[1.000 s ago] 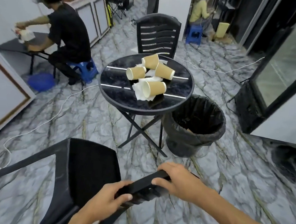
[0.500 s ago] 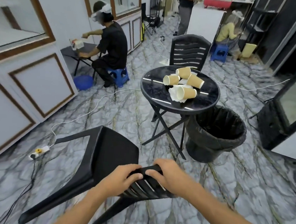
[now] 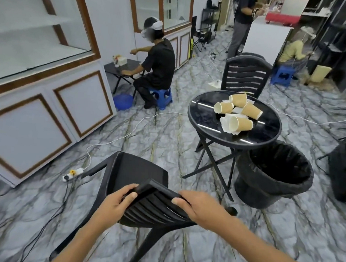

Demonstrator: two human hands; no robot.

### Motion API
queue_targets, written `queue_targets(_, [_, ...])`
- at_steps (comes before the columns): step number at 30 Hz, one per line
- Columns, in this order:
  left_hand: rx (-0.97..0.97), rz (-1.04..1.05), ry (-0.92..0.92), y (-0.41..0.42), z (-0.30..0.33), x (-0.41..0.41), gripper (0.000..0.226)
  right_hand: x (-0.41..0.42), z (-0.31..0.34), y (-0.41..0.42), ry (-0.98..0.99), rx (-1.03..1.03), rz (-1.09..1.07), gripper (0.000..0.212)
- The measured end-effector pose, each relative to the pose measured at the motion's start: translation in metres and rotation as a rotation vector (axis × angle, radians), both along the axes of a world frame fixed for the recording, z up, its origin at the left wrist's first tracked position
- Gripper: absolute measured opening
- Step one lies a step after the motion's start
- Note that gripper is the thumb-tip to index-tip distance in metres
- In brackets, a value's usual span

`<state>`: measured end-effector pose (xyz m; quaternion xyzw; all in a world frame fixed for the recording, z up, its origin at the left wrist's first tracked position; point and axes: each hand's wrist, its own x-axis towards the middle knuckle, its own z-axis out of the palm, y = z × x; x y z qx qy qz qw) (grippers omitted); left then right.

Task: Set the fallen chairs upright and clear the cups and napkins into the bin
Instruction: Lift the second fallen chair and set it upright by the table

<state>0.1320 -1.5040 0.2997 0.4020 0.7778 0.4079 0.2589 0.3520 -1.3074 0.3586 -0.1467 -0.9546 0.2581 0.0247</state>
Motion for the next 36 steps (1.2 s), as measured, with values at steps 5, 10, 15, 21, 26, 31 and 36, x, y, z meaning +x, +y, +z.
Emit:
queue_targets(5, [-0.016,0.021,0.082,-0.032,0.049,-0.040,0.041,-0.078,0.028,-0.025,0.037,0.122,0.180,0.056])
queue_targets(10, [-0.045,0.034,0.225,-0.067,0.083,-0.063,0.030,-0.154,0.056,-0.065,-0.060,0.216,0.376,0.053])
queue_targets(15, [-0.100,0.083,0.145,-0.140,0.066,-0.058,0.024,-0.182,0.050,-0.110,-0.109,0.315,0.552,0.056])
queue_targets(21, [0.062,0.392,-0.106,-0.193,0.036,-0.035,0.056,-0.180,0.035,-0.095,0.016,0.410,0.692,0.068])
queue_targets(26, [0.066,0.343,-0.088,-0.163,0.052,-0.023,0.034,-0.133,0.011,-0.051,-0.143,0.402,0.721,0.078])
queue_targets(31, [-0.106,0.041,-0.148,-0.137,0.042,0.023,0.041,-0.102,-0.007,-0.033,-0.081,0.312,0.674,0.070])
queue_targets(36, [-0.184,0.080,-0.088,-0.142,0.037,0.035,0.034,-0.094,-0.005,-0.006,-0.088,0.204,0.605,0.077])
